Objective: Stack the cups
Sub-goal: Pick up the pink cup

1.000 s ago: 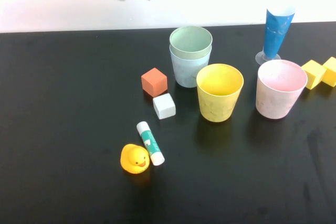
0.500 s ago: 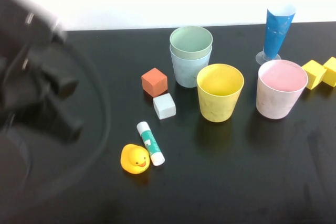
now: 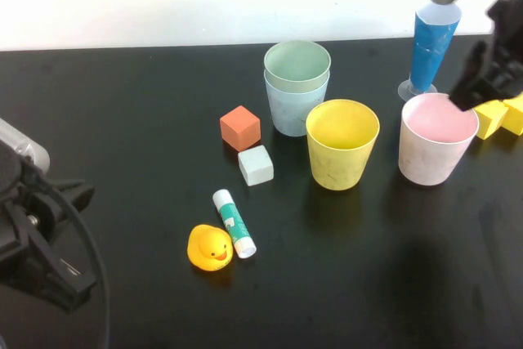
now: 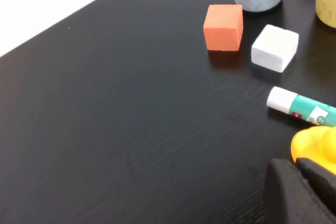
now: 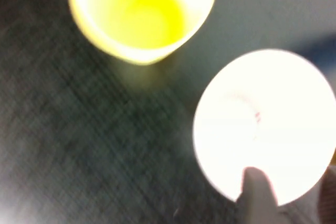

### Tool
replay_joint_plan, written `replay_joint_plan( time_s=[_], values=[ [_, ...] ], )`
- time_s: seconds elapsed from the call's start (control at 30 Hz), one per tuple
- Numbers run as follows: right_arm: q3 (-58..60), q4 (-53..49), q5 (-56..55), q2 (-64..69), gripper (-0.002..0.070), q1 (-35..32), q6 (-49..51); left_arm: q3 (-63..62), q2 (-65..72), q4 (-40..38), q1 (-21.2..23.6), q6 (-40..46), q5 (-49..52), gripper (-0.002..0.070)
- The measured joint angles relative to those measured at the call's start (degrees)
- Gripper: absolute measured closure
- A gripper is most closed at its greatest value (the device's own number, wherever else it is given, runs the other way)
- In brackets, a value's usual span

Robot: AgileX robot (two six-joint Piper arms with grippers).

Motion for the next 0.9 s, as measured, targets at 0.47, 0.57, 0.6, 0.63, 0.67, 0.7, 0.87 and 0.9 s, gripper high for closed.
replay_joint_plan(
  time_s=[0.47, 0.57, 0.6, 0.63, 0.67, 0.7, 0.87, 0.9],
  values=[
    [-7.4, -4.5, -0.1, 16.5, 0.047, 0.1, 6.5, 0.0, 0.0, 0.0, 0.0, -1.2, 3.1, 0.0673],
    [-7.7, -3.7, -0.2, 16.6, 0.0615, 0.1, 5.8, 0.0, 0.0, 0.0, 0.0, -1.2, 4.1, 0.0673],
    [-8.0, -3.5, -0.2, 16.4, 0.0631, 0.1, 5.5, 0.0, 0.0, 0.0, 0.0, -1.2, 4.4, 0.0673],
    [-8.4, -3.2, -0.2, 15.9, 0.064, 0.1, 5.4, 0.0, 0.0, 0.0, 0.0, -1.2, 4.5, 0.0673],
    [-8.7, -3.0, -0.2, 15.1, 0.0645, 0.1, 5.2, 0.0, 0.0, 0.0, 0.0, -1.2, 4.6, 0.0673],
    [-8.8, -2.7, -0.3, 14.3, 0.0645, 0.1, 5.2, 0.0, 0.0, 0.0, 0.0, -1.2, 4.6, 0.0673],
    [-9.5, -0.7, -0.1, 6.5, 0.0646, 0.1, 3.7, 0.0, 0.0, 0.1, 0.0, -1.2, 4.6, 0.0673],
    [-9.6, 0.0, -0.1, 4.8, 0.0646, 0.2, 3.0, 0.0, 0.0, 0.1, 0.0, -1.2, 4.6, 0.0673]
  ],
)
